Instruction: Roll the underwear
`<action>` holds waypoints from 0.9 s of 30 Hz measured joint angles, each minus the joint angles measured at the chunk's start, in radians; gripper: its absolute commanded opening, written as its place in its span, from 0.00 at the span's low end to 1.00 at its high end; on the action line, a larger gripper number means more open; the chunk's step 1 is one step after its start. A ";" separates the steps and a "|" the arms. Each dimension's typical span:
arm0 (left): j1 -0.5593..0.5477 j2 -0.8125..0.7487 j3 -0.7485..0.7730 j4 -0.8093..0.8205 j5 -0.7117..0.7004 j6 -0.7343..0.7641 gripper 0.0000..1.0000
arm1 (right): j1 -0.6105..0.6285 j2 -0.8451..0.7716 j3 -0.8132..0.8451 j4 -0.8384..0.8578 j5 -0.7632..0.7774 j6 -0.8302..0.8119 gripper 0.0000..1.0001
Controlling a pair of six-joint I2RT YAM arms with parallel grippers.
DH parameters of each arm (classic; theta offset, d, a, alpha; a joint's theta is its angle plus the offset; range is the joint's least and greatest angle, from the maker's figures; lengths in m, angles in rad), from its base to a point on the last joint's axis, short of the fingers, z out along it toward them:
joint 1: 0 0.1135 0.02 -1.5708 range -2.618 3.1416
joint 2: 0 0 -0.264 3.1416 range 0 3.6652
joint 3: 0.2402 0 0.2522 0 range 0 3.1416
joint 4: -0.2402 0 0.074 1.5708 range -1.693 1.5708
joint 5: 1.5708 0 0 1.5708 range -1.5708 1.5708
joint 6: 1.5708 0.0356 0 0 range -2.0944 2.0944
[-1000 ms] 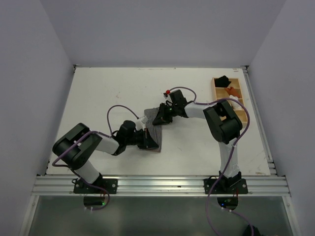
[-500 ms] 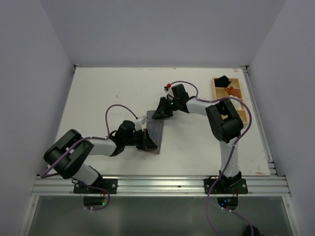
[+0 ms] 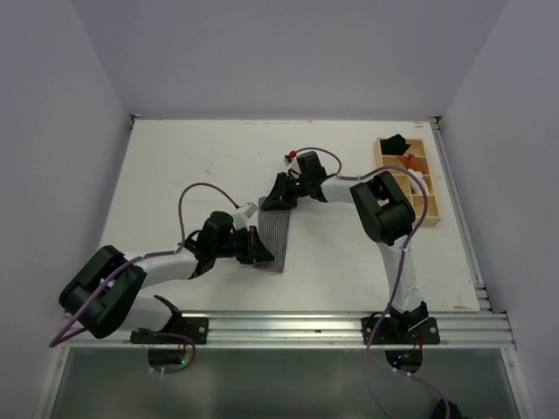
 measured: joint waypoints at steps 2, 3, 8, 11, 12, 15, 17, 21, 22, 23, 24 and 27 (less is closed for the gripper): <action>0.019 -0.009 -0.001 0.001 0.006 0.002 0.08 | -0.001 0.013 0.013 0.011 -0.009 0.005 0.24; 0.030 -0.008 -0.003 0.002 0.008 0.005 0.08 | 0.000 0.015 0.018 0.013 -0.009 0.005 0.24; 0.047 0.035 -0.060 0.050 0.033 0.006 0.07 | 0.000 0.033 0.046 0.014 -0.010 0.003 0.24; 0.047 0.083 -0.097 0.092 0.052 0.003 0.07 | -0.001 0.035 0.053 0.009 -0.007 0.000 0.25; 0.047 0.100 -0.107 0.106 0.062 -0.003 0.07 | -0.001 0.035 0.055 0.008 -0.007 -0.001 0.25; 0.047 0.132 -0.115 0.170 0.089 -0.006 0.06 | -0.003 0.039 0.060 0.007 -0.007 -0.003 0.25; 0.047 0.145 -0.120 0.198 0.100 -0.006 0.07 | -0.003 0.041 0.062 0.006 -0.008 -0.004 0.25; 0.047 0.117 -0.122 0.174 0.107 -0.004 0.10 | -0.003 0.039 0.072 -0.012 -0.007 -0.013 0.33; 0.047 0.086 -0.121 0.142 0.106 -0.004 0.11 | -0.003 0.034 0.076 -0.024 -0.005 -0.017 0.35; 0.047 0.046 -0.116 0.103 0.106 -0.003 0.13 | -0.003 0.027 0.078 -0.038 0.002 -0.023 0.38; 0.047 0.005 -0.101 0.061 0.106 -0.001 0.15 | -0.003 0.016 0.085 -0.065 0.014 -0.031 0.41; 0.047 -0.114 -0.023 -0.067 0.096 0.005 0.32 | -0.004 -0.035 0.134 -0.188 0.068 -0.057 0.48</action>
